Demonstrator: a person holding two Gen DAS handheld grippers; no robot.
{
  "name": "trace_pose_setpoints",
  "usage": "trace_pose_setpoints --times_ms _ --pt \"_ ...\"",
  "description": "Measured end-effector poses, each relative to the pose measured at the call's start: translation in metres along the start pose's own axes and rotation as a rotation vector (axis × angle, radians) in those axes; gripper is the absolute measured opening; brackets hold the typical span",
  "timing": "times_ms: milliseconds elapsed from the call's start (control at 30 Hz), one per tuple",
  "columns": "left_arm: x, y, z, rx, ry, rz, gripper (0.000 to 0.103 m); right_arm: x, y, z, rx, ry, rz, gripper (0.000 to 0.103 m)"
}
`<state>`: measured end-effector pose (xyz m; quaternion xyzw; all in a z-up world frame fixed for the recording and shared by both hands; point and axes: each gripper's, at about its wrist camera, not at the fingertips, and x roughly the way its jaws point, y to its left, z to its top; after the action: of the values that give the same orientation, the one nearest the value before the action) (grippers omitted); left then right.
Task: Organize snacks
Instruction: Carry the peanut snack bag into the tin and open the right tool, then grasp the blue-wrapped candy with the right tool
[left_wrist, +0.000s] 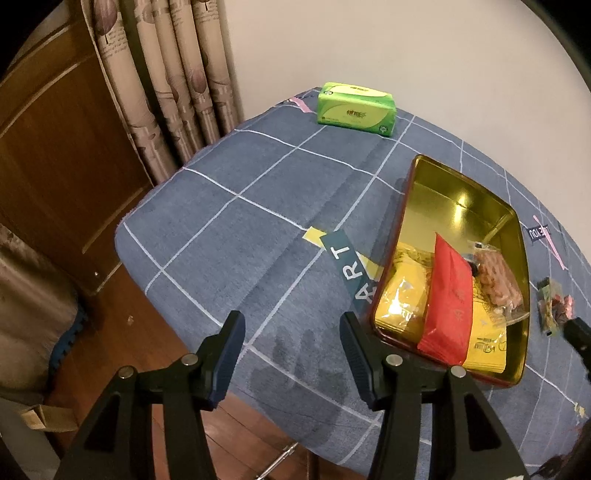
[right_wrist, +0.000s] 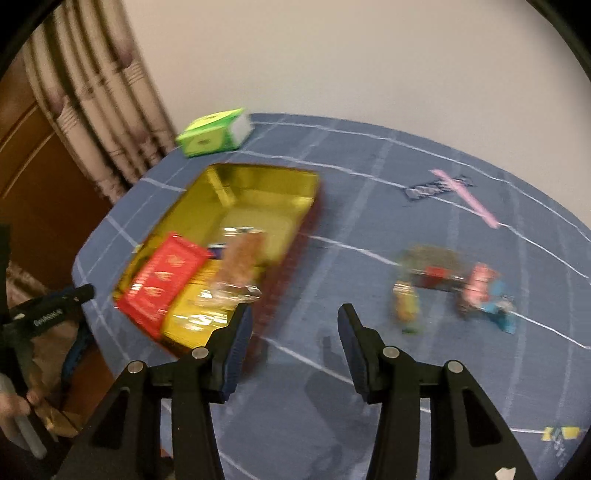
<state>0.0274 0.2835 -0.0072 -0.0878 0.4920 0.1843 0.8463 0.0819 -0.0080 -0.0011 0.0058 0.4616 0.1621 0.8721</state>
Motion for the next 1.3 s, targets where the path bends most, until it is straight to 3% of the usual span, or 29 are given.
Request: trace_pose_setpoints --times_ms 300,533,1067,1300 --pt "0.002 -0.011 -0.002 0.028 -0.002 0.032 0.055 -0.017 -0.111 -0.029 0.036 -0.007 -0.135 0.046" --pt "-0.005 -0.028 -0.005 0.071 -0.021 0.034 0.054 0.005 -0.166 -0.036 -0.009 0.04 -0.139 0.045" --pt "-0.028 -0.096 -0.014 0.226 -0.008 -0.004 0.054 0.045 -0.177 -0.006 -0.278 0.064 -0.009 0.044" --pt "-0.031 -0.128 -0.011 0.264 -0.004 -0.05 0.054 0.048 -0.177 -0.01 -0.219 0.018 0.013 0.036"
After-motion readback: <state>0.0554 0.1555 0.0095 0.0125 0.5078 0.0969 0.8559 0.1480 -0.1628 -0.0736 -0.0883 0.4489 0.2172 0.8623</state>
